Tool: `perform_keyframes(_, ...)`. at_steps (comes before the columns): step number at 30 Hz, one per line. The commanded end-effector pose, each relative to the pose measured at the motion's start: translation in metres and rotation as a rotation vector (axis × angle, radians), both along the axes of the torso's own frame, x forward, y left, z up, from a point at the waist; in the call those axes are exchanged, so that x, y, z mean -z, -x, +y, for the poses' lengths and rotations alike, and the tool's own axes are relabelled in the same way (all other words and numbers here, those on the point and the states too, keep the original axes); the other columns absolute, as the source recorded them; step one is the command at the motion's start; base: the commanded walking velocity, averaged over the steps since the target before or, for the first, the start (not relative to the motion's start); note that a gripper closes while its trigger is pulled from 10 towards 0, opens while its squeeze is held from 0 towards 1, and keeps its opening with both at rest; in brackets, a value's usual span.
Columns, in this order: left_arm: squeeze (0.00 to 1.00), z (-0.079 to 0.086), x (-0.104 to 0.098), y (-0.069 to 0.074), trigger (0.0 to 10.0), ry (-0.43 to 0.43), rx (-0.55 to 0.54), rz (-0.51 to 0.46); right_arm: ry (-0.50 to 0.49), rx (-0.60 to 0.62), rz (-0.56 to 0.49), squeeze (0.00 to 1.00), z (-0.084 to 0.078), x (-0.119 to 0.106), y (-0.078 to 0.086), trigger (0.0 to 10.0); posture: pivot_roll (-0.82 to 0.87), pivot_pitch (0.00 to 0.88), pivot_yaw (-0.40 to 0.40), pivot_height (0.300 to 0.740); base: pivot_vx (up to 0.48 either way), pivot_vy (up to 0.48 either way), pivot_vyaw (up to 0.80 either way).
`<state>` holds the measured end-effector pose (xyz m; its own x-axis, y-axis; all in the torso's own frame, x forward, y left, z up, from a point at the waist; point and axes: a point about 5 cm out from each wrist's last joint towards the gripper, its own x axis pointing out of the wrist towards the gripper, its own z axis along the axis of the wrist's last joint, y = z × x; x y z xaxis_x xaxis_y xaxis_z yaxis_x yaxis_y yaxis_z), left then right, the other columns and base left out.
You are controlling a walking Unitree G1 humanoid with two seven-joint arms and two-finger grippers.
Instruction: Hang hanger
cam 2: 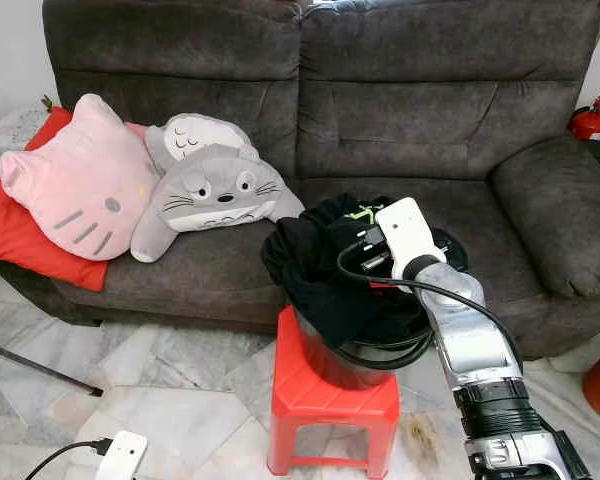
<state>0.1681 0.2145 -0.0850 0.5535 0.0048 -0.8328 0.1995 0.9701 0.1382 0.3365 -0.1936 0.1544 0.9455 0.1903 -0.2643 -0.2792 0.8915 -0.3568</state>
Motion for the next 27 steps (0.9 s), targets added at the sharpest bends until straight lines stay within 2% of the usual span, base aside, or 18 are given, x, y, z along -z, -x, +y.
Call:
perform_keyframes(1,0.0,0.003,0.001,0.003,10.0,-0.013,0.007,0.024,-0.005,-0.01,0.007,0.0,0.002,0.001,0.0,0.0,-0.18,0.0,0.051,0.74,0.0,0.0,0.0)
perform_keyframes(15,0.0,0.002,0.002,0.004,10.0,-0.012,0.005,0.026,-0.007,-0.005,0.024,0.0,0.003,0.005,0.001,0.0,-0.18,0.0,0.047,0.74,0.0,0.0,0.0)
perform_keyframes(21,0.0,0.002,0.002,0.004,10.0,-0.01,0.004,0.027,-0.02,0.065,0.006,0.0,-0.003,0.004,-0.002,0.0,-0.18,0.0,0.046,0.74,0.0,0.0,0.0)
perform_keyframes(23,0.0,0.002,0.002,0.004,10.0,-0.009,0.003,0.026,-0.02,0.125,-0.028,0.0,-0.011,0.0,-0.004,0.0,-0.18,0.0,0.045,0.74,0.0,0.0,0.0)
perform_keyframes(25,0.0,0.002,0.002,0.004,10.0,-0.009,0.002,0.025,-0.029,0.197,-0.13,0.0,-0.02,-0.014,-0.007,0.0,-0.18,0.0,0.045,0.74,0.0,0.0,0.0)
perform_keyframes(26,0.0,0.002,0.002,0.004,10.0,-0.009,0.001,0.025,-0.04,0.223,-0.184,0.0,-0.022,-0.021,-0.008,5.3,-0.18,0.0,0.045,0.74,0.0,0.0,0.0)
perform_keyframes(27,0.0,0.002,0.002,0.004,10.0,-0.008,0.001,0.024,-0.049,0.242,-0.246,0.0,-0.023,-0.03,-0.009,10.0,-0.18,0.0,0.045,0.74,0.0,0.0,0.0)
